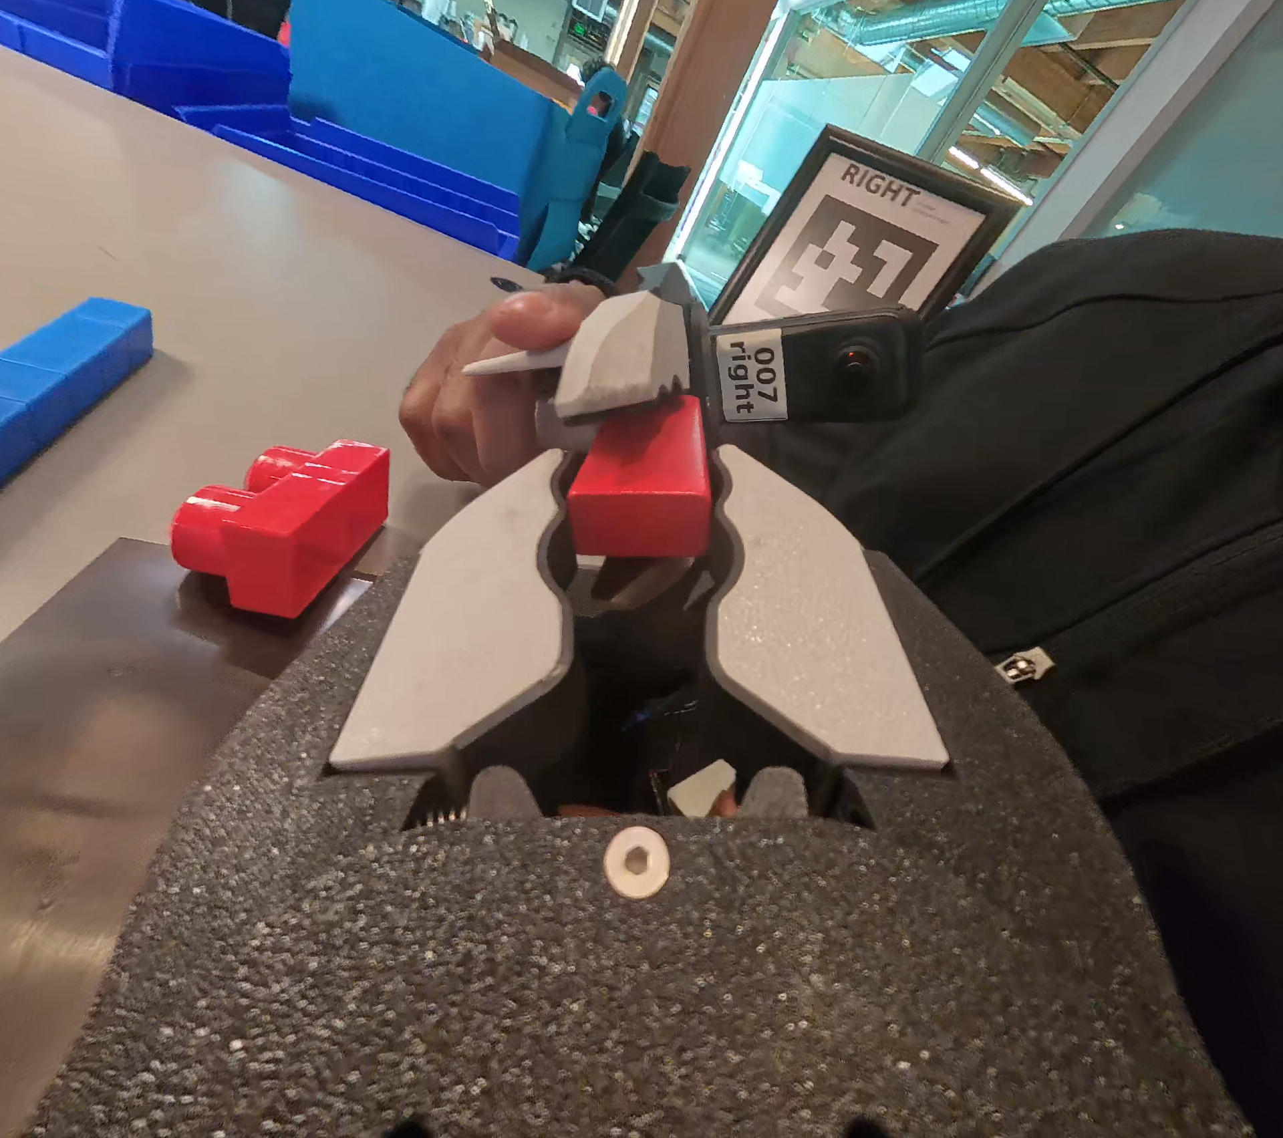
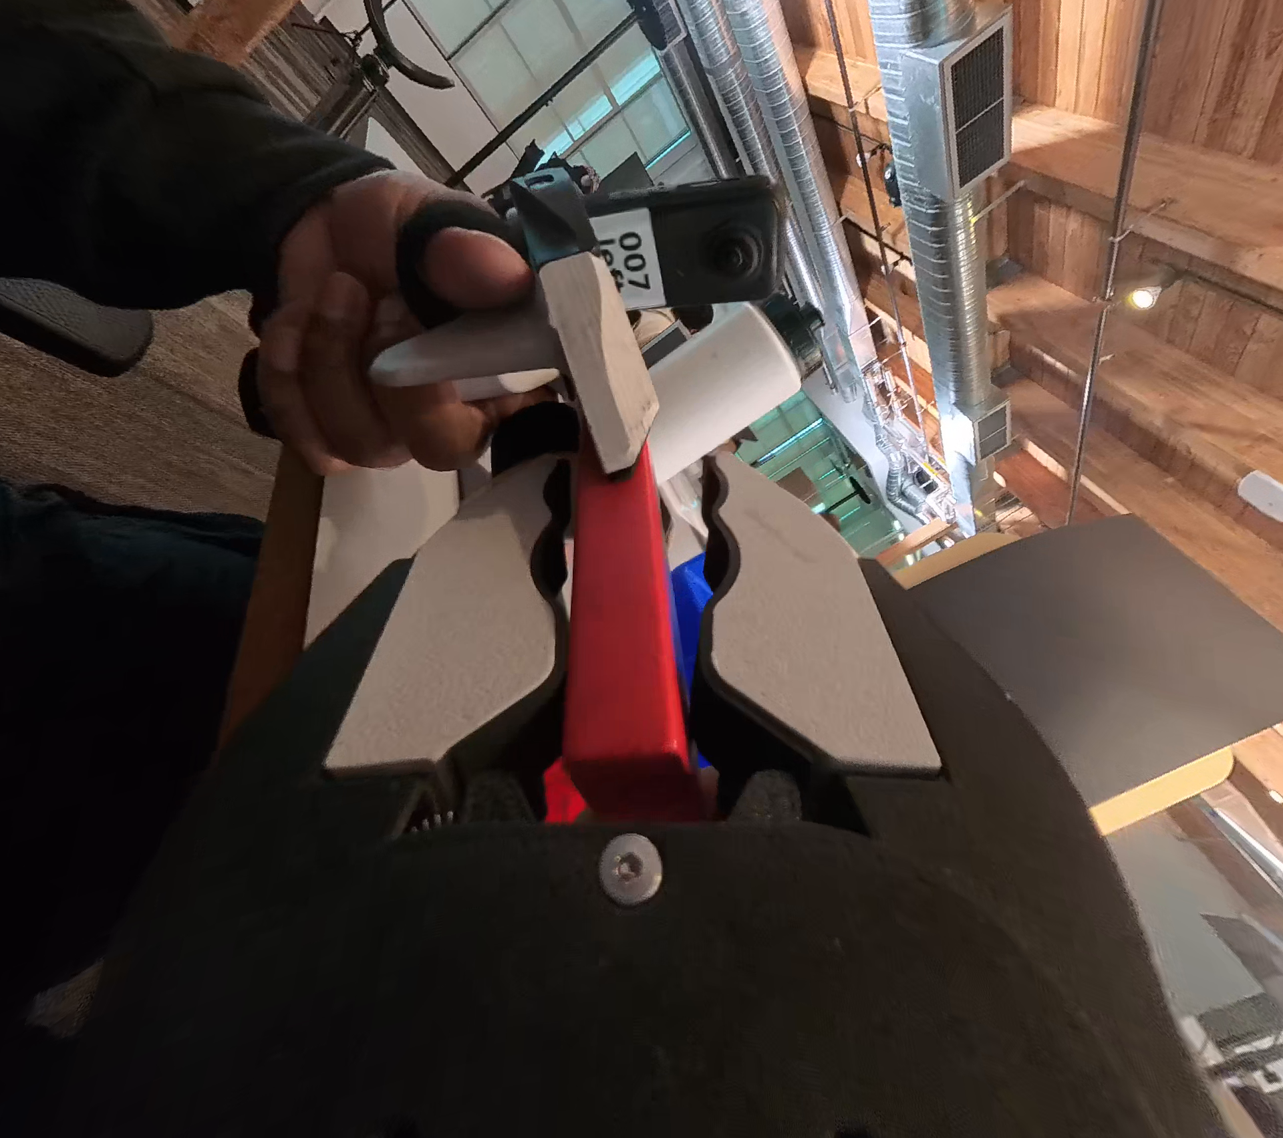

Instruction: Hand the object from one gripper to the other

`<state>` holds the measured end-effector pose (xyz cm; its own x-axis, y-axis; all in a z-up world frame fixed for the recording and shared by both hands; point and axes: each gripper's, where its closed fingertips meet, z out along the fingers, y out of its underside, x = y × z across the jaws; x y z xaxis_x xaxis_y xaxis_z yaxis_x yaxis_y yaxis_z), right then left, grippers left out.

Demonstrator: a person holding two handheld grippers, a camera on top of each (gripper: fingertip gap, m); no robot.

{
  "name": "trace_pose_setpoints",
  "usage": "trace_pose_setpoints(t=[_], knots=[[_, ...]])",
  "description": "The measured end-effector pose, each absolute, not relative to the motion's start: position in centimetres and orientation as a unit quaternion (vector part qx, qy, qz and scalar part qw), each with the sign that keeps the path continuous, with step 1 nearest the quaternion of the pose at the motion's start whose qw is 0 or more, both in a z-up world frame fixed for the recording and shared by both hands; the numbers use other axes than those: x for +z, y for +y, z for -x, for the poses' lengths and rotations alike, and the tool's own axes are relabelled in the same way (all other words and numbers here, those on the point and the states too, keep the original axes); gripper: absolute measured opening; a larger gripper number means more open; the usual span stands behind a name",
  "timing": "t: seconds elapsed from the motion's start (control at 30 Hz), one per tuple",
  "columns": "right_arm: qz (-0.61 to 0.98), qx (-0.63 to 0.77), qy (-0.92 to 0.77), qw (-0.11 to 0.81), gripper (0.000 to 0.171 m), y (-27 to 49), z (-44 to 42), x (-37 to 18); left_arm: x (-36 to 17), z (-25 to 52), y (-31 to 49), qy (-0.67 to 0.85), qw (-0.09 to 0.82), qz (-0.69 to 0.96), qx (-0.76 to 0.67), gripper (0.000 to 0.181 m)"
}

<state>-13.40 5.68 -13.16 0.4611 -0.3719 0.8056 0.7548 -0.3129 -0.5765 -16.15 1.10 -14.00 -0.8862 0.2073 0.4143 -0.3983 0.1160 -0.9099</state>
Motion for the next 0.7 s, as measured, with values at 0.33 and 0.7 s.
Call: trace_pose_setpoints(t=[0.33, 0.7], knots=[[0.664, -0.495, -0.129, 0.545, 0.046, 5.7, 12.5, -14.4, -13.8, 15.5, 0.5, -0.697, 0.259, -0.091, 0.662, 0.036], [0.682, -0.492, -0.090, 0.533, 0.030, 5.1, 10.7, -14.4, -14.2, 13.1, 0.5, -0.705, 0.216, -0.123, 0.664, 0.044]])
